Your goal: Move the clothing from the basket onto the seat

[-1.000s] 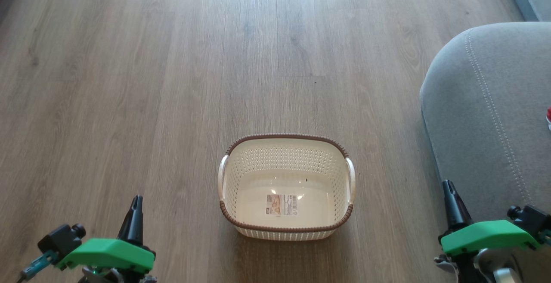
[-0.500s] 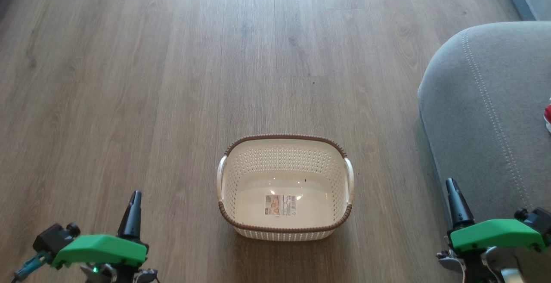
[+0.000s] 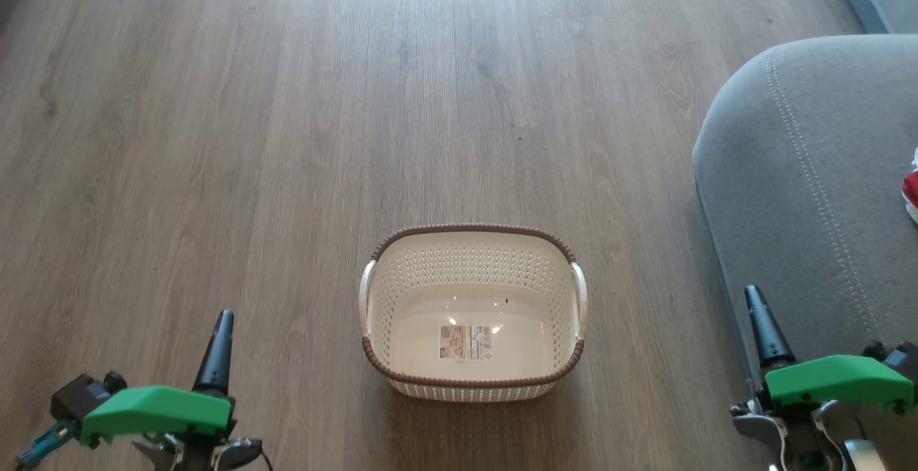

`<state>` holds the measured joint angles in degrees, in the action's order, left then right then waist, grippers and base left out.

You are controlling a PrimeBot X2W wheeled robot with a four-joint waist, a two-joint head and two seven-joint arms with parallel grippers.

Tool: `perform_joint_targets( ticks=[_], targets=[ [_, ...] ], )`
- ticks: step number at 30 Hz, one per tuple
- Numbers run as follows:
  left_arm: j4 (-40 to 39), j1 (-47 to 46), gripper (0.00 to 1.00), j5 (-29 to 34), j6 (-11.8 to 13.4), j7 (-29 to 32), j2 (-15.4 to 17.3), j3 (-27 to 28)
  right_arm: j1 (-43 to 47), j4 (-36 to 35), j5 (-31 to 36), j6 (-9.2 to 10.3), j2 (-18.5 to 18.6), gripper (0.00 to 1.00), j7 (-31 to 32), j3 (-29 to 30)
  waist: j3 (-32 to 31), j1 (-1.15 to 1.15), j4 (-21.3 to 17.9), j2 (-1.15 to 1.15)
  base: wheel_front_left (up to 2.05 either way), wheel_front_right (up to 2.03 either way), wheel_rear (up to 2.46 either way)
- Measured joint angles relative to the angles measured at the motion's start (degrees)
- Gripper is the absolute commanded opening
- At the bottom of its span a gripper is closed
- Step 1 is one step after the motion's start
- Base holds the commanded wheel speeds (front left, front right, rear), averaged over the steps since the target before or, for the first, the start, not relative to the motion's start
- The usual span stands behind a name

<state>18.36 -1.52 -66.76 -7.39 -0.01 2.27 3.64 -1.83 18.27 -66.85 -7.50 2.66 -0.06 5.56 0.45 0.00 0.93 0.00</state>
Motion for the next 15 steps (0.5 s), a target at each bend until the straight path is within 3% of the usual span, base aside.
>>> perform_joint_targets(
  ticks=[15],
  targets=[
    [-0.86, -0.85, 0.0, -10.29, 0.0, 2.48, 0.0, 0.25, -0.09, -0.76, -10.18, 0.0, 0.0, 0.0, 2.45, 0.91, -0.11, 0.0, -0.39, 0.0, 0.0, 0.0, 0.0]
  ],
)
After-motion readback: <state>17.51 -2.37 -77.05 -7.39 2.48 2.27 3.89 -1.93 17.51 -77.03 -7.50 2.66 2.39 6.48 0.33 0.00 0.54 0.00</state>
